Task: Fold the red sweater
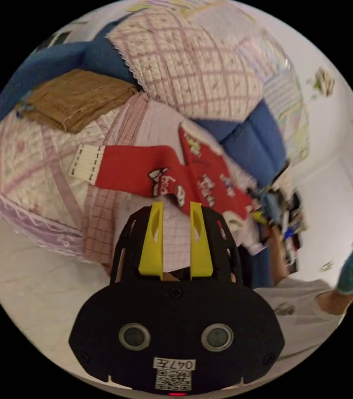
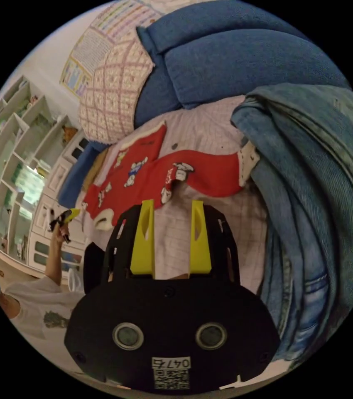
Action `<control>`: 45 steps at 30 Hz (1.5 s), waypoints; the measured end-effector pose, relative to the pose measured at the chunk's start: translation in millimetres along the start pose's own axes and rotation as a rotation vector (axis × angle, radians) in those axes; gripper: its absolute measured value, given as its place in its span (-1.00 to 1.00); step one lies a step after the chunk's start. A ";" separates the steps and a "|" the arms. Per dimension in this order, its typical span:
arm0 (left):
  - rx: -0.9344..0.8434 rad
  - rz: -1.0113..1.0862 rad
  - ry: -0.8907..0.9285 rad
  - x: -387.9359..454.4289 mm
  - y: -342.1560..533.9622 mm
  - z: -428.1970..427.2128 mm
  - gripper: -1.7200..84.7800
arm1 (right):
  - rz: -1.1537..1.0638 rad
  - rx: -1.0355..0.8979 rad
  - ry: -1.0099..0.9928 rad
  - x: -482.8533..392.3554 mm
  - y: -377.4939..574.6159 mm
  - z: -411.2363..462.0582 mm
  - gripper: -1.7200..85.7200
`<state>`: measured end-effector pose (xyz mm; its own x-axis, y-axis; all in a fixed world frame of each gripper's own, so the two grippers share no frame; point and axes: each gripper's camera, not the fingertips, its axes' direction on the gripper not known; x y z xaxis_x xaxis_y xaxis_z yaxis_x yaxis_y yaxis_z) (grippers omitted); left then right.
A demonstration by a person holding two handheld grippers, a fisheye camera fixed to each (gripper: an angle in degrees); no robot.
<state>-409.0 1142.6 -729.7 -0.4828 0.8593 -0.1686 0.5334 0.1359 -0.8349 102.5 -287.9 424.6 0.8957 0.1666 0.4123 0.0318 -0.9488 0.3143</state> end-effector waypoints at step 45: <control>0.571 -0.017 -0.198 -150.1 -82.0 -161.7 -0.98 | -0.052 0.239 0.068 -80.2 217.6 -39.9 -0.95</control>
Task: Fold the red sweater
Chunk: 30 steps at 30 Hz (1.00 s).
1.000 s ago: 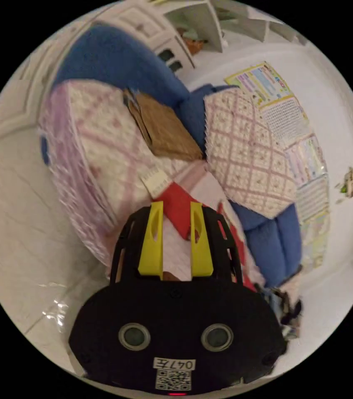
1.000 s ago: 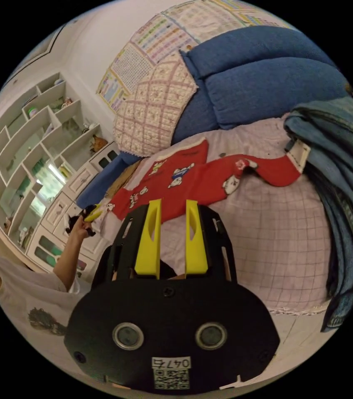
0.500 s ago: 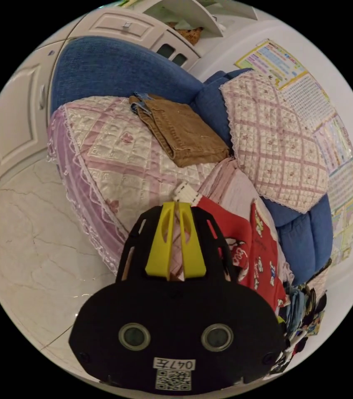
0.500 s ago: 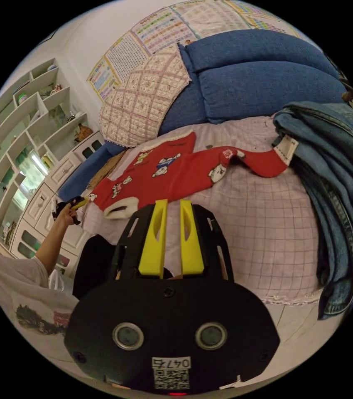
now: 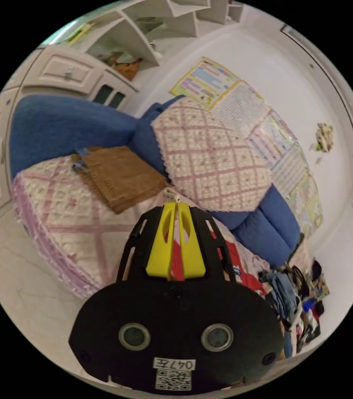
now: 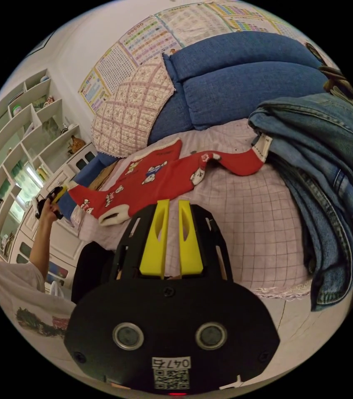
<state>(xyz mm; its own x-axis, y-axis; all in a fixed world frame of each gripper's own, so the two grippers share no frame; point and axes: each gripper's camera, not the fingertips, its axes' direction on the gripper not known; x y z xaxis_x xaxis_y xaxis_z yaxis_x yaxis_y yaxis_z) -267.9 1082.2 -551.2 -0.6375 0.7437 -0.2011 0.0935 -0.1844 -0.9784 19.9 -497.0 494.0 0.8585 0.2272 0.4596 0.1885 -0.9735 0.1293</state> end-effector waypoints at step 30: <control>-0.719 0.021 0.563 -17.1 294.6 87.9 -0.75 | 0.345 0.191 -0.015 188.7 -73.9 -93.7 -0.67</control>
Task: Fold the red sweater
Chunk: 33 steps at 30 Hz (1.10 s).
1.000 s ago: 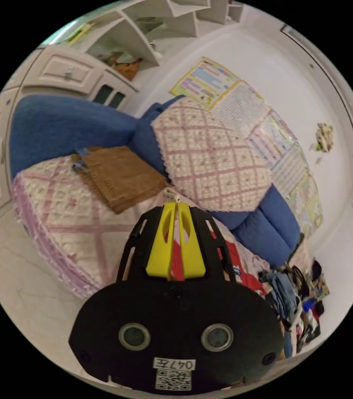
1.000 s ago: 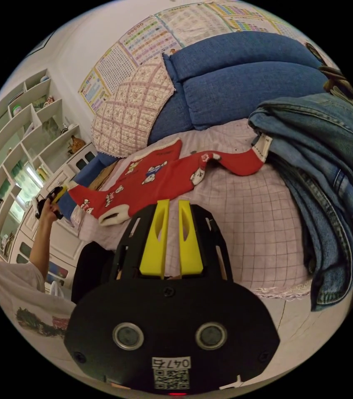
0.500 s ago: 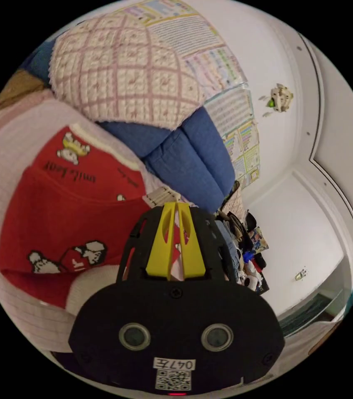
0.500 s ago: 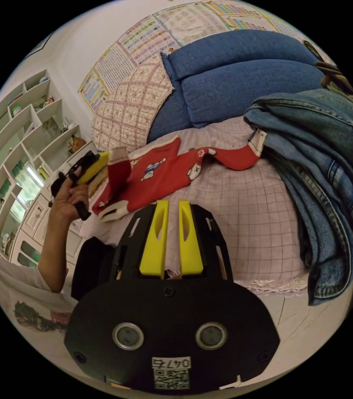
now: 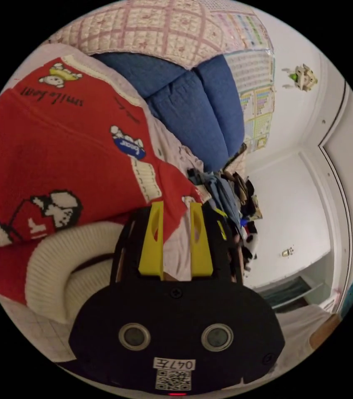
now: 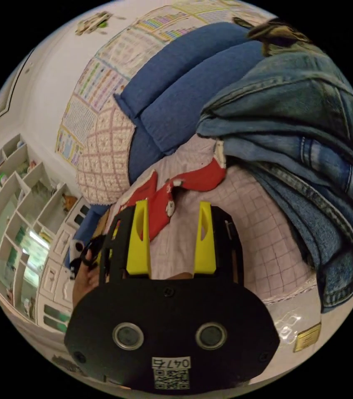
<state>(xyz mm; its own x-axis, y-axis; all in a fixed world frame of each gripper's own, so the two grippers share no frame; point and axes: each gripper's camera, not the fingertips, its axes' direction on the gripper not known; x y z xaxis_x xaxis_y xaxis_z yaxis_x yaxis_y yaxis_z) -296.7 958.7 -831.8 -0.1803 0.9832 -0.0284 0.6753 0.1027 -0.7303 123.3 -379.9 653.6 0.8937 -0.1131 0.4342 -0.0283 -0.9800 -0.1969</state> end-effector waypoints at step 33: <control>0.246 0.182 -0.678 -232.8 300.6 -246.4 -0.97 | -1.023 -0.091 0.039 -685.3 -119.4 189.5 -0.96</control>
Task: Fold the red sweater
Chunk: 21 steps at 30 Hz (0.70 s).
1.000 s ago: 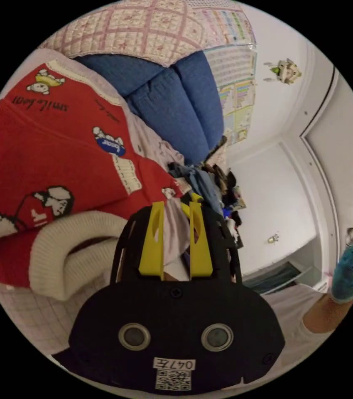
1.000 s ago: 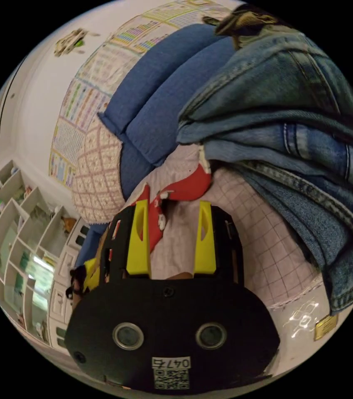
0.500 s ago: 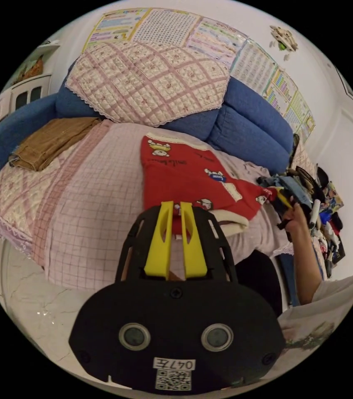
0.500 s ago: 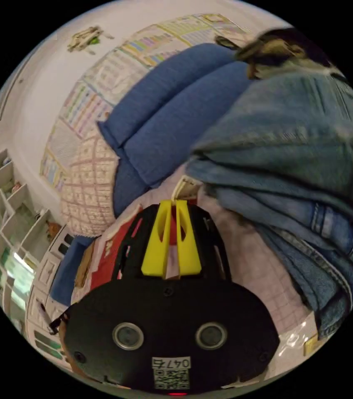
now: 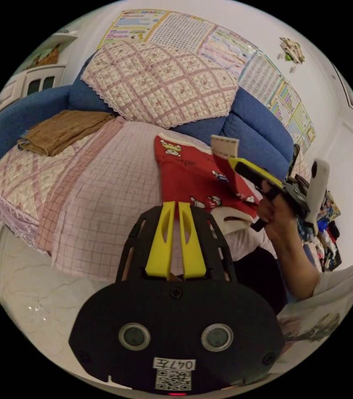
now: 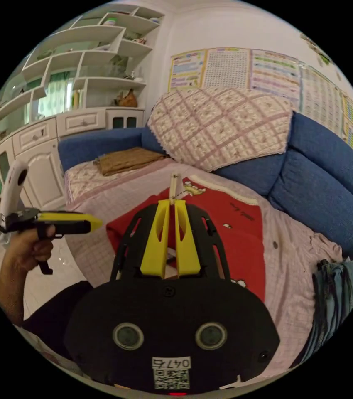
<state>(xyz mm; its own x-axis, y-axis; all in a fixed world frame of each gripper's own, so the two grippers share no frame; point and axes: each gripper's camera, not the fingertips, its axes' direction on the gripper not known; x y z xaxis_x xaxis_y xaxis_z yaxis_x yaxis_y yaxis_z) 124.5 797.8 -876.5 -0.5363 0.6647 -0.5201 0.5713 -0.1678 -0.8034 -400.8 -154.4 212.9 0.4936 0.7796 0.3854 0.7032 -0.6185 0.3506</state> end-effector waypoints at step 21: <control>-0.112 1.091 -0.455 -36.3 213.3 89.6 -0.66 | -0.301 -0.058 -0.125 -14.1 -170.4 -145.1 -0.70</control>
<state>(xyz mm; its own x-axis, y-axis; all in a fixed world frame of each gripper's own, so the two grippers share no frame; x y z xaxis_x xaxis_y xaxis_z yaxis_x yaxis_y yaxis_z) 210.2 672.6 -1055.0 0.1086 -0.1140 -0.9875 0.9023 -0.4056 0.1460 -601.9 -74.2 271.6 0.3293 0.9322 0.1502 0.7989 -0.3599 0.4819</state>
